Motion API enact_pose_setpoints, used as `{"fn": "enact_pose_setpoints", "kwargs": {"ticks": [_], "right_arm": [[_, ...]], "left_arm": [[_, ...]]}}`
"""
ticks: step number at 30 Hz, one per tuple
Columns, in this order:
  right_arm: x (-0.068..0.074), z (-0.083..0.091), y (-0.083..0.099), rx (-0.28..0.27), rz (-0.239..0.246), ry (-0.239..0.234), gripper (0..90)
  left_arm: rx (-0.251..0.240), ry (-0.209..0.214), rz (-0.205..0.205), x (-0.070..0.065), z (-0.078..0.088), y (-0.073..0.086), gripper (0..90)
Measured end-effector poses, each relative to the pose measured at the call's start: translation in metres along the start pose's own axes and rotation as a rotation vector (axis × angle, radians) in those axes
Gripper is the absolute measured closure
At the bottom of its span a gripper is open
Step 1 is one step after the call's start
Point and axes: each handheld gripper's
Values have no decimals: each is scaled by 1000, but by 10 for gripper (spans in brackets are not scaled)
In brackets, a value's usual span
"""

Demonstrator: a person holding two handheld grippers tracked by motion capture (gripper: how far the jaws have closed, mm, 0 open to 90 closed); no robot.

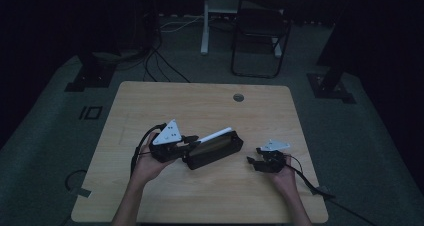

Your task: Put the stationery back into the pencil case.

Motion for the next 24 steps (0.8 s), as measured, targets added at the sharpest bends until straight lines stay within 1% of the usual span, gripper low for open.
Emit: {"fn": "enact_pose_setpoints", "kwargs": {"ticks": [6, 12, 24], "right_arm": [[0, 0, 0, -1, 1, 0, 409], [0, 0, 0, 0, 2, 0, 409], [0, 0, 0, 0, 1, 0, 409]], "left_arm": [[5, 1, 1, 1, -4, -1, 789], [11, 13, 9, 4, -8, -1, 789], [18, 12, 12, 8, -14, 1, 788]]}}
Point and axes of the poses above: each handheld gripper's, and its own axes: z roughly backward along the jaws, y roughly out of its underside, x roughly to its left, and after that the axes turned 3 degrees about y, right-handed
